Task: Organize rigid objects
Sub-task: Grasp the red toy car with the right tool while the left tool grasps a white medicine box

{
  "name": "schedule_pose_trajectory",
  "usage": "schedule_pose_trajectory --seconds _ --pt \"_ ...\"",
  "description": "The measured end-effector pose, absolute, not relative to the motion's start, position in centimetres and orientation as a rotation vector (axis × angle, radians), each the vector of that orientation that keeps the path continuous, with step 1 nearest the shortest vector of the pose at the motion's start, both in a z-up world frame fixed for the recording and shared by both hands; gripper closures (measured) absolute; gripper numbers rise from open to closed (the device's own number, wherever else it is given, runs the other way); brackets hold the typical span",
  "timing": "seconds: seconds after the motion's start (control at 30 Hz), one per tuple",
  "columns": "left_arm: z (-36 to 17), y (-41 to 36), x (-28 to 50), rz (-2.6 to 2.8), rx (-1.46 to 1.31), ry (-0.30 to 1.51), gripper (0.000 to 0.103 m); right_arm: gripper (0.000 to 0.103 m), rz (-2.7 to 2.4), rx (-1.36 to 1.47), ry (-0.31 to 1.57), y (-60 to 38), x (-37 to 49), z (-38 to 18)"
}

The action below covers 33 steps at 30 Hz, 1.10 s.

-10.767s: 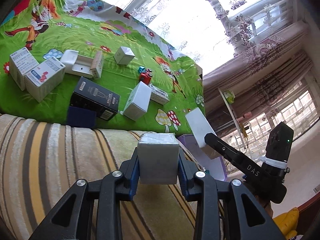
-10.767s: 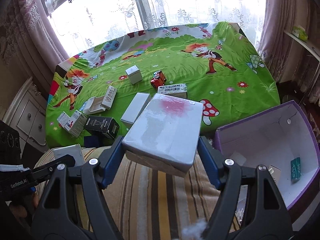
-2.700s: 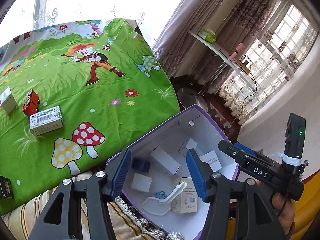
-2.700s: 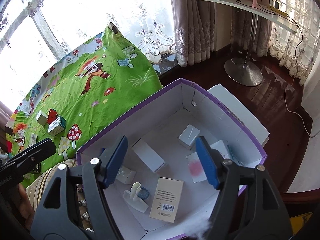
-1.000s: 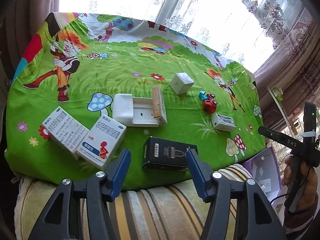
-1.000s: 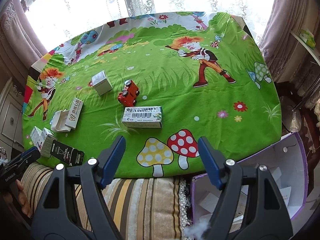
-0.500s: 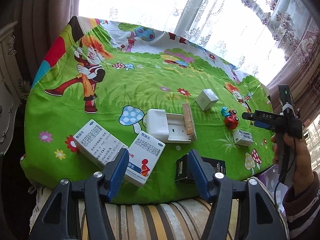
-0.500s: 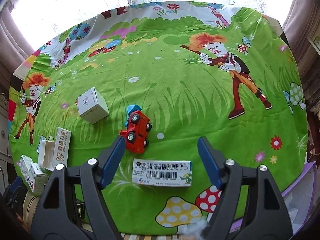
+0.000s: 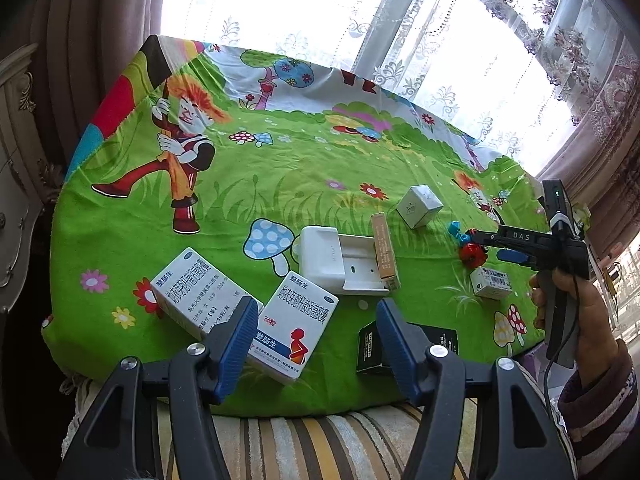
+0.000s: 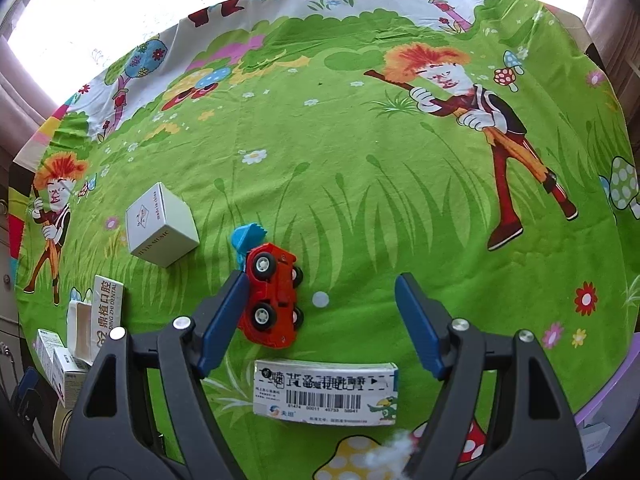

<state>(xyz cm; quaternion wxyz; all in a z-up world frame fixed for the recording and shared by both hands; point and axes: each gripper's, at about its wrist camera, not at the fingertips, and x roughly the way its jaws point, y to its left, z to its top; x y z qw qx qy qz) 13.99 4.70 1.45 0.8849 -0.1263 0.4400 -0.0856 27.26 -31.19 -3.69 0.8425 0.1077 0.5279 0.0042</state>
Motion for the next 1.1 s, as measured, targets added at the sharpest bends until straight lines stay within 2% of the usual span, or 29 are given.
schedule_pose_trajectory --seconds 0.43,0.67,0.77,0.9,1.0,1.1 --pt "1.5 4.1 14.1 -0.186 -0.246 0.92 0.041 0.024 -0.095 0.37 1.108 -37.4 25.9 -4.6" --pt "1.3 3.7 14.3 -0.188 -0.237 0.928 0.04 0.024 -0.029 0.385 1.091 -35.6 26.8 -2.9" --pt "1.2 3.6 14.3 -0.19 -0.233 0.928 0.04 0.03 -0.02 0.326 1.112 -33.8 27.7 -2.9" --pt "1.1 3.6 14.3 -0.19 -0.235 0.933 0.04 0.048 -0.029 0.277 1.145 -32.5 28.7 -3.7" --pt "1.0 3.7 14.4 -0.191 -0.239 0.935 0.041 0.052 -0.026 0.226 1.147 -31.5 29.2 -4.0" --pt "0.8 3.9 14.5 -0.191 -0.248 0.939 0.041 0.061 -0.025 0.187 1.156 -30.9 29.5 -4.4"
